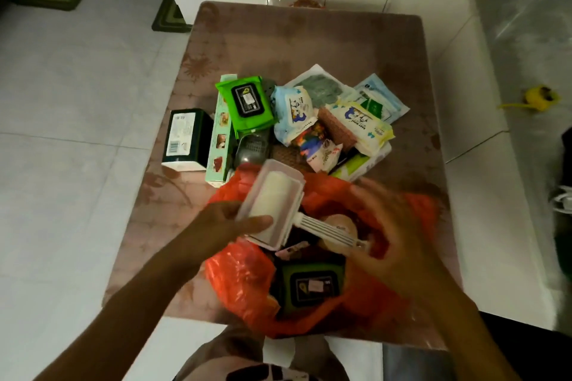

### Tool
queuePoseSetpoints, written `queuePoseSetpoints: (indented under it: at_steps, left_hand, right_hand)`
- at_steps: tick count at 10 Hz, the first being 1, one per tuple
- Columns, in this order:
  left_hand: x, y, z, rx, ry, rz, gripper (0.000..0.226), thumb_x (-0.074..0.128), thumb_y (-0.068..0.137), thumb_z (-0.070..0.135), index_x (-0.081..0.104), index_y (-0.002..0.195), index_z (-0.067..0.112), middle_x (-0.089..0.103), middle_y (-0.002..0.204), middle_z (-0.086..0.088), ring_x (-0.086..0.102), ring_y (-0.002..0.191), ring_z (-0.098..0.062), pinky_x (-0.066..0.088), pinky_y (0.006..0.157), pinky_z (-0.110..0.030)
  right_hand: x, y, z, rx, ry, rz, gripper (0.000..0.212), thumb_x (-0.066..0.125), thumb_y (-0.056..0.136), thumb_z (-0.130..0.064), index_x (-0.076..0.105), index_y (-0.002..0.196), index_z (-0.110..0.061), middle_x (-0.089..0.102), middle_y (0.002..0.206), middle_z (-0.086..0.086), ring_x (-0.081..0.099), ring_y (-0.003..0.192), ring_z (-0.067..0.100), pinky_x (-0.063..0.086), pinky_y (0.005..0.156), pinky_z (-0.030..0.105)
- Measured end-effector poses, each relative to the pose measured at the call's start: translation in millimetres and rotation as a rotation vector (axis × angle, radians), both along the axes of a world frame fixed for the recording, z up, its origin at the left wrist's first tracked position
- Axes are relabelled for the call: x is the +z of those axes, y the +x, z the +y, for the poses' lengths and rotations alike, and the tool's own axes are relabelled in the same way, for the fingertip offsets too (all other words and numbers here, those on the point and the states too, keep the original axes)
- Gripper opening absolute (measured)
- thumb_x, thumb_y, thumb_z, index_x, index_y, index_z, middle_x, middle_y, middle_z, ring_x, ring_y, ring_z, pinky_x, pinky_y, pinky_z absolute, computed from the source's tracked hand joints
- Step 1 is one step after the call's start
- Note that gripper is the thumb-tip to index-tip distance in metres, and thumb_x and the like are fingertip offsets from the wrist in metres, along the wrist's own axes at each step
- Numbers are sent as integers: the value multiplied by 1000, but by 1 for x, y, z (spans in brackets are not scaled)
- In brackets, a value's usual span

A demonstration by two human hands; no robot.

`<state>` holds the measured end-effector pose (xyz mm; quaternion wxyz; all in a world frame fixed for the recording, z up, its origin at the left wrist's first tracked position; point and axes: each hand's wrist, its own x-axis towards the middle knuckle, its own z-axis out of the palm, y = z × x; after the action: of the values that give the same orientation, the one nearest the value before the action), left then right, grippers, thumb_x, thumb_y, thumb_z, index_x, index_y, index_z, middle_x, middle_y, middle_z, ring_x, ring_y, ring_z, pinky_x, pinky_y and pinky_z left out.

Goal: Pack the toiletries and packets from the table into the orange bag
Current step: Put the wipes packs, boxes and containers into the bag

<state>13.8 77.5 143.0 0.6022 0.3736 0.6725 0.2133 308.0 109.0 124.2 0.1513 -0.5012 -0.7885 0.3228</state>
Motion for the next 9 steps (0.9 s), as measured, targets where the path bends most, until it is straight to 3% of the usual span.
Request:
queuePoseSetpoints:
  at_steps: [1, 2, 3, 4, 5, 6, 7, 8, 9]
  left_hand:
    - [-29, 40, -15, -79, -96, -52, 54, 69, 66, 64, 69, 100, 21, 77, 86, 4, 69, 77, -14, 46, 62, -23]
    - [-43, 50, -33, -179, -36, 14, 61, 58, 70, 73, 64, 111, 28, 73, 88, 14, 69, 79, -9, 45, 60, -13]
    - [-54, 31, -49, -665, 52, 399, 77, 44, 63, 90, 56, 124, 45, 64, 105, 30, 61, 104, -3, 45, 83, -10]
    - [-54, 15, -47, -785, 16, 463, 89, 29, 53, 98, 49, 127, 52, 52, 138, 16, 42, 133, -14, 32, 112, -38]
    - [-76, 11, -43, -705, 136, 576, 54, 43, 79, 78, 47, 127, 54, 47, 145, 2, 36, 137, -25, 25, 115, -47]
    - [-87, 18, -53, -928, 146, 765, 51, 54, 88, 51, 46, 136, 38, 45, 144, -2, 37, 134, -26, 28, 112, -41]
    - [-94, 16, -56, -873, 301, 923, 52, 53, 89, 42, 47, 138, 24, 52, 136, 3, 40, 132, -23, 30, 110, -36]
    - [-92, 6, -54, -808, 371, 932, 46, 55, 85, 46, 58, 128, 28, 56, 134, 6, 40, 131, -19, 28, 112, -38]
    - [-88, -7, -57, -894, 396, 910, 50, 41, 83, 66, 71, 106, 33, 60, 130, 11, 42, 132, -20, 26, 111, -47]
  right_hand:
    - [-24, -11, -9, 235, -113, -268, 66, 61, 89, -32, 26, 144, -38, 44, 144, -7, 46, 125, 16, 39, 102, 31]
    - [-40, -5, -21, 191, -240, -134, 51, 53, 96, -25, 32, 140, -39, 45, 143, -7, 48, 126, 14, 37, 102, 22]
    - [-52, 22, -23, 241, -455, -26, 45, 58, 92, -34, 39, 128, -54, 47, 138, -21, 48, 122, -4, 38, 99, 12]
    - [-51, 28, -16, 319, -568, -97, 39, 63, 88, -40, 52, 124, -48, 56, 124, -25, 53, 110, -9, 43, 93, 13]
    - [-54, 9, -15, 492, -530, -265, 25, 62, 86, -46, 64, 108, -36, 60, 100, -19, 55, 89, -2, 46, 81, 23]
    - [-65, -11, -17, 519, -464, -319, 22, 64, 84, -43, 67, 102, -31, 65, 93, -15, 58, 82, 1, 50, 77, 29]
    - [-82, -31, -16, 372, -404, -256, 18, 65, 83, -38, 68, 98, -28, 71, 93, -8, 64, 81, 7, 53, 73, 32]
    - [-93, -39, -16, 307, -235, -220, 14, 64, 85, -35, 67, 95, -26, 70, 91, -6, 64, 83, 11, 48, 64, 29]
    - [-111, -44, -22, 212, -98, -333, 11, 63, 85, -31, 67, 95, -28, 66, 96, -2, 61, 91, 20, 37, 64, 30]
